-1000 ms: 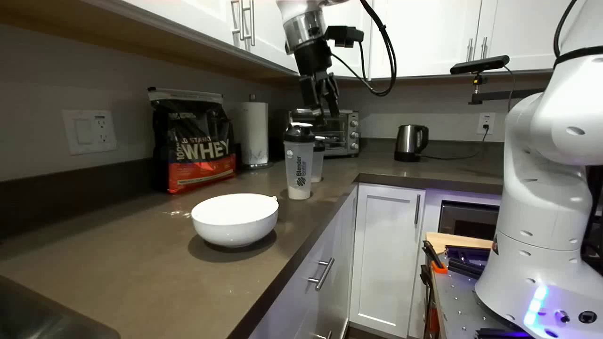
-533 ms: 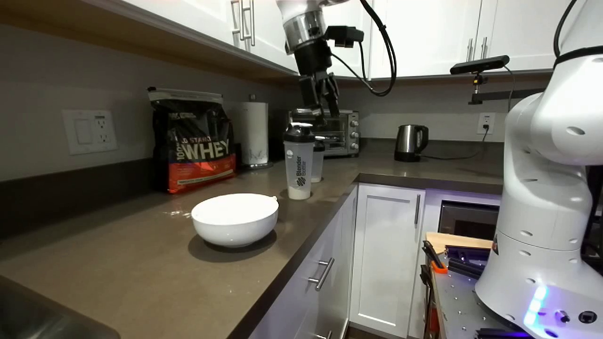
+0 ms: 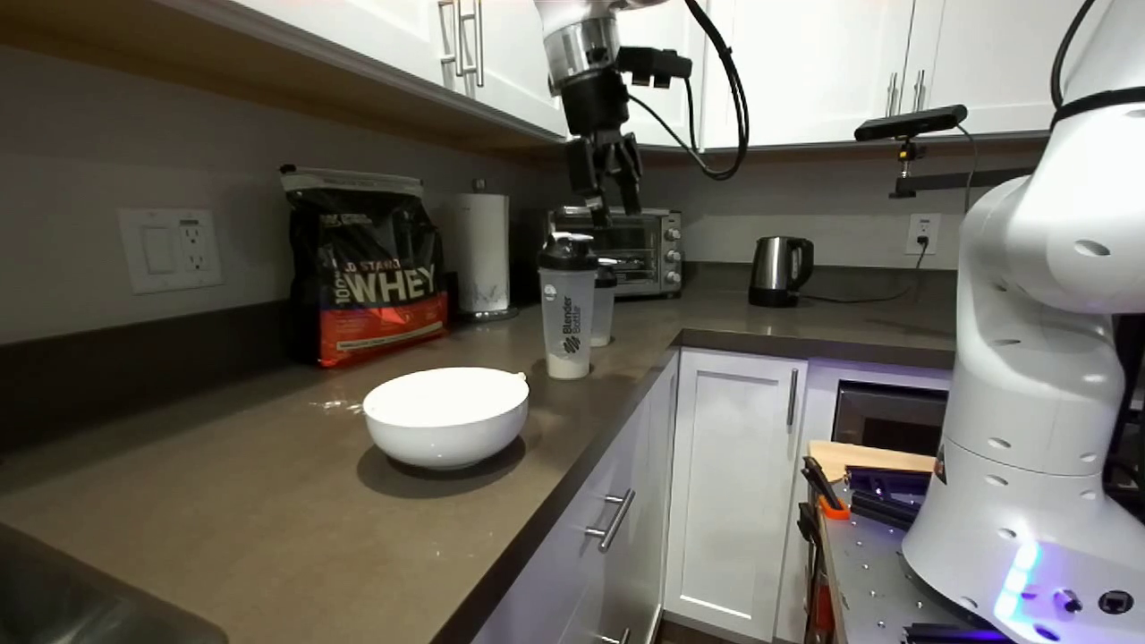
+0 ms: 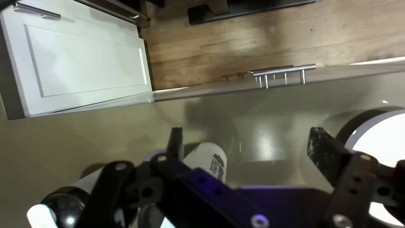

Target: Get the lid from the transparent bottle on the left and place it on the table

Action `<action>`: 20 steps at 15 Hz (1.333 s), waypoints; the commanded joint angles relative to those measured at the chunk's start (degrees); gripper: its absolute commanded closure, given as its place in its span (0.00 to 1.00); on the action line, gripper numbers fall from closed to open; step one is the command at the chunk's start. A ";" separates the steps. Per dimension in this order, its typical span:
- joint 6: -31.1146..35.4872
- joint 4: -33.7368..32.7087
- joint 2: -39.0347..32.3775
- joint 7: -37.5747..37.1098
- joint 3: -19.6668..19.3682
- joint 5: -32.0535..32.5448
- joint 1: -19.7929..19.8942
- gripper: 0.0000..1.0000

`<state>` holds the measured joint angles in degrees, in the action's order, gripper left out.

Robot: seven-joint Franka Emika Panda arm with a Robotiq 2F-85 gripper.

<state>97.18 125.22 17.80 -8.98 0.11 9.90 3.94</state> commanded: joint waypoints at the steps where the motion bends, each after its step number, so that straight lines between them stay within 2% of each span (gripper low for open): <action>1: 1.73 -3.51 -1.30 -2.68 -2.68 -1.50 1.77 0.00; 4: 2.10 -3.90 -0.80 -4.31 -4.61 -4.89 2.41 0.00; 7: 2.01 -3.49 -0.15 -6.55 -4.90 -8.37 2.42 0.00; 10: 6.23 -2.38 -0.23 -7.95 -4.58 -9.41 2.45 0.00; 20: 19.74 1.60 -1.50 -5.90 -5.66 -8.79 2.82 0.00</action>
<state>113.65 125.16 16.71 -15.58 -5.59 1.84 5.93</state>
